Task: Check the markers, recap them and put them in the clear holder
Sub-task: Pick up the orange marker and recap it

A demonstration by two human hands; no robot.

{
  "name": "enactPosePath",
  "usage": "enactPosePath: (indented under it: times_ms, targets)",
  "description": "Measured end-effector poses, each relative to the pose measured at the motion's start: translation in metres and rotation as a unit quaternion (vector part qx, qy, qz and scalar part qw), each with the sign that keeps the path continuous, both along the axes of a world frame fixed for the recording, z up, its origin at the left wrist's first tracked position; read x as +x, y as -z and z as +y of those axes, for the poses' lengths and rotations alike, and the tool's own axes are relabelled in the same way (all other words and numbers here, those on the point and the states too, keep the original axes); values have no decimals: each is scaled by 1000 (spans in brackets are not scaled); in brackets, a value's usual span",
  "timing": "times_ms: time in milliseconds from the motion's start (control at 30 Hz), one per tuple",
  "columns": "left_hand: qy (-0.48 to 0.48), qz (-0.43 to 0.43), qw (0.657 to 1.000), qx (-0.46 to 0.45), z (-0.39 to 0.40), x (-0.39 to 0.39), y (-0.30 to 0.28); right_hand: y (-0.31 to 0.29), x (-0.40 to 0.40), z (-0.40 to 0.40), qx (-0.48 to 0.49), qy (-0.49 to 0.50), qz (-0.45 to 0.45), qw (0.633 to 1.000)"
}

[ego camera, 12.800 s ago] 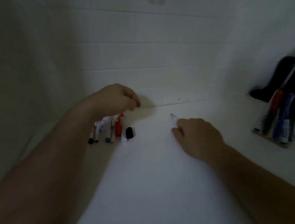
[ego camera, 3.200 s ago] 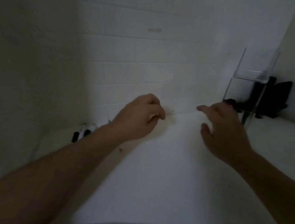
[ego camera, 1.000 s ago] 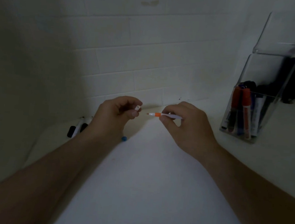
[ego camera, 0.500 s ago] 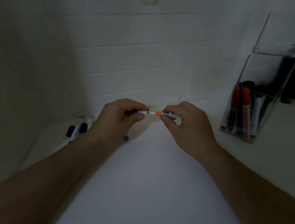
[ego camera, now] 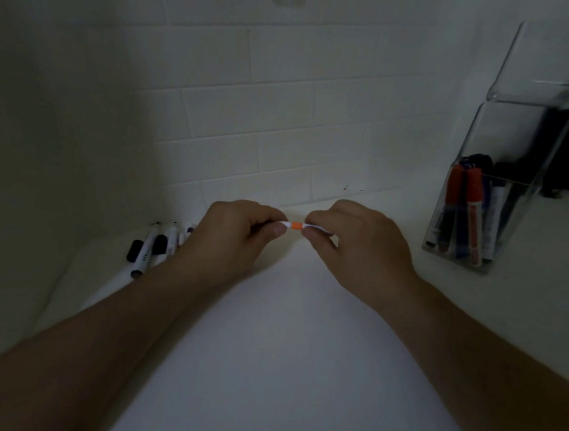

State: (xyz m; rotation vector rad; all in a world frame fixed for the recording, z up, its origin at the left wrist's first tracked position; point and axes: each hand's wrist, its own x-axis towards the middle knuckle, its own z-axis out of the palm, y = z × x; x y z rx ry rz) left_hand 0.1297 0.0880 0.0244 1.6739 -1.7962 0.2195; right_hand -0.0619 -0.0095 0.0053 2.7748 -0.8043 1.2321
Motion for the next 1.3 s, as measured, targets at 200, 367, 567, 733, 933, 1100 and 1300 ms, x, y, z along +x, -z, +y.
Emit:
enactPosePath:
  times_ms: [200,367,567,733,933,1100,1300]
  targets:
    - [-12,18,1000,-10,0,-4,3,1,-1,-1,7,-13,11,1000]
    - [-8,38,998,-58,3,-10,1,2,-1,-1,45,-61,-22,997]
    - [-8,-16,998,-61,-1,-7,3,8,6,0,111,-72,-25,991]
    - [25,-20,997,-64,-6,-11,4,0,-1,1,-27,23,101,994]
    - [18,2,997,-75,-6,-8,7,-10,-5,7,17,8,128,992]
    - [70,-64,994,-54,-4,-9,17,-62,-44,0,36,41,-46,997]
    - [200,-188,958,-79,2,-42,28,-124,-116,-19,-76,141,-105,982]
